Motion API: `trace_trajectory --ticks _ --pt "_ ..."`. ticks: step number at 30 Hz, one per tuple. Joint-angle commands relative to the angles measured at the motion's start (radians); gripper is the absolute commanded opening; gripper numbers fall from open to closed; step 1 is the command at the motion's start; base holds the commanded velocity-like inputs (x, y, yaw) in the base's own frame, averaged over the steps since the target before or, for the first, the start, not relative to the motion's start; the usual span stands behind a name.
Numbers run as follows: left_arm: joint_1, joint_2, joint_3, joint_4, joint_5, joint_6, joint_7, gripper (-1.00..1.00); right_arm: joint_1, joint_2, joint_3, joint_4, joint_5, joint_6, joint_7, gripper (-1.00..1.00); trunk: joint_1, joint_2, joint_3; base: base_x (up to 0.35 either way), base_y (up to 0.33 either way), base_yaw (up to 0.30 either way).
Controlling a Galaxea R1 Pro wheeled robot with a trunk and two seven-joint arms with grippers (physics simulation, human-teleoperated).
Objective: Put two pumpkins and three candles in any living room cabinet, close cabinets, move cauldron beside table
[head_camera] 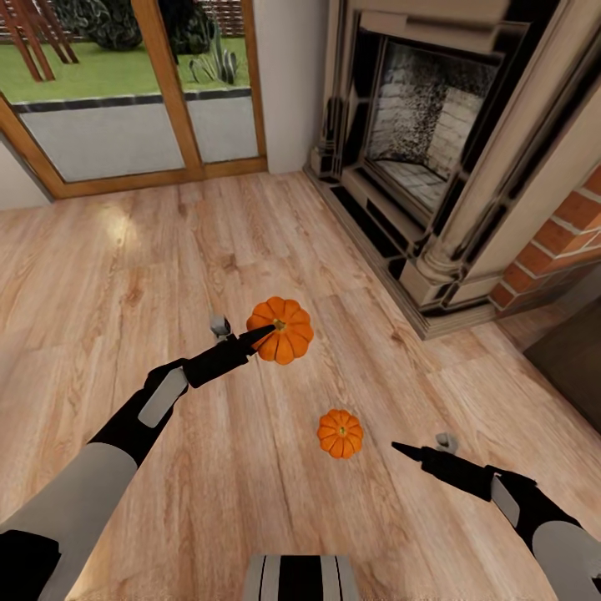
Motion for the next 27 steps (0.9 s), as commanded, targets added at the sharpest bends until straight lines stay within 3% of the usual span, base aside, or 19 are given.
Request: trace_trajectory --ticks 1,27 --pt "0.0 0.0 0.0 0.0 0.003 0.002 0.0 -1.0 0.0 0.0 0.001 -0.001 0.0 0.0 0.0 1.0 0.0 0.0 -0.004 0.0 0.0 0.0" --pt "0.0 -0.002 0.0 0.0 0.002 0.002 0.0 -1.0 0.0 -0.001 0.005 -0.003 0.0 0.001 0.024 1.0 0.012 -0.006 -0.104 0.0 0.0 0.0"
